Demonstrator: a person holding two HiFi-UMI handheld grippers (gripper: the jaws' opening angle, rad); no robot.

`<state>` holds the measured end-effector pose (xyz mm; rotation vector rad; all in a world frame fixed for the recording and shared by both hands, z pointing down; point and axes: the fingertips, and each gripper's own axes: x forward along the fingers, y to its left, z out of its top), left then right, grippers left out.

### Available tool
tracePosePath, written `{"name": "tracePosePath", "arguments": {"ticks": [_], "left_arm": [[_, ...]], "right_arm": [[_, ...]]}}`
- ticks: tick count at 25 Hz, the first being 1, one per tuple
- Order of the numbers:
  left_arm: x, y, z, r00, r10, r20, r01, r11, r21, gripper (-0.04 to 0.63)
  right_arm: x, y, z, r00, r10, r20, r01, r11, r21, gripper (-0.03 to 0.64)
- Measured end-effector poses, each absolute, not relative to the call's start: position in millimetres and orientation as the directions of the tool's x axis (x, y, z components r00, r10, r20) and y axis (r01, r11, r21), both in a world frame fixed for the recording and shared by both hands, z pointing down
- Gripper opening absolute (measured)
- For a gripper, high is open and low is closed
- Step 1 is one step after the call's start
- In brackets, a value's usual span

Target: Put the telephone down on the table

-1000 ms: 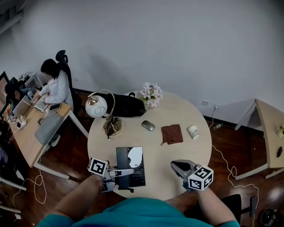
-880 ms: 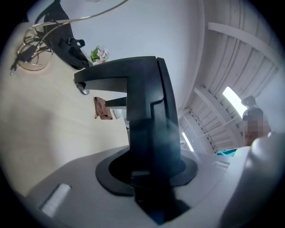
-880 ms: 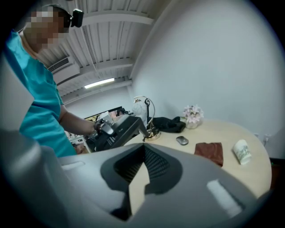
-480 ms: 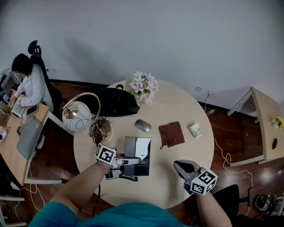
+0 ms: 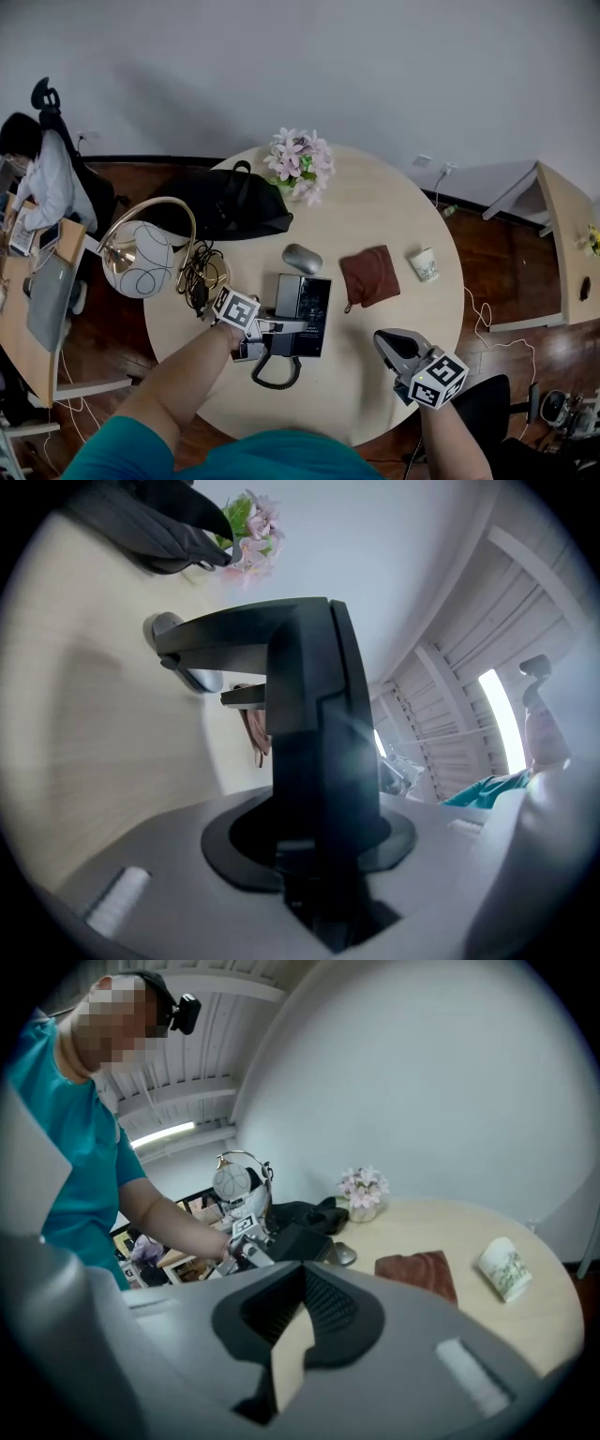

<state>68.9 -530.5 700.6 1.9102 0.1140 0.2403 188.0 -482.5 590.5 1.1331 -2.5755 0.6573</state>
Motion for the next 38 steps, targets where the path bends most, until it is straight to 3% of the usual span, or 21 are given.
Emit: {"name": "tracePosePath", "arguments": {"ticks": [10,15,20,31,35,38], "left_arm": [[75.0,-545.6,727.6,0.963,0.214,0.161,-0.077,-0.355,0.932,0.172],[74.1,-552.6,739.7,0.937,0.184,0.299,-0.210,-0.387,0.898,0.186],[65.5,-561.7,751.7,0.888,0.082,0.452,-0.389,-0.387,0.836,0.306],[20.8,-584.7,752.7,0.764,-0.198,0.614,-0.629,-0.442,0.639,0.417],[0.5,-581.2,731.2,0.758,-0.287,0.585,-0.642,-0.486,0.593,0.411],[-8.4,-563.2,709.4,0.792,-0.309,0.526,-0.603,-0.532,0.595,0.356]], "right_arm": [[192.8,-475.5,591.8,-0.648,-0.630,0.427,-0.759,0.577,-0.302,0.002],[185.4,-474.4,587.7,-0.658,-0.626,0.419,-0.751,0.587,-0.303,0.002],[176.1,-473.8,584.8,-0.669,-0.617,0.414,-0.741,0.600,-0.302,0.002],[171.5,-459.8,572.2,-0.651,-0.631,0.422,-0.755,0.596,-0.273,0.002],[172.4,-450.1,568.3,-0.635,-0.649,0.418,-0.769,0.578,-0.272,0.002],[173.7,-443.7,562.1,-0.620,-0.672,0.405,-0.784,0.553,-0.283,0.002]]}}
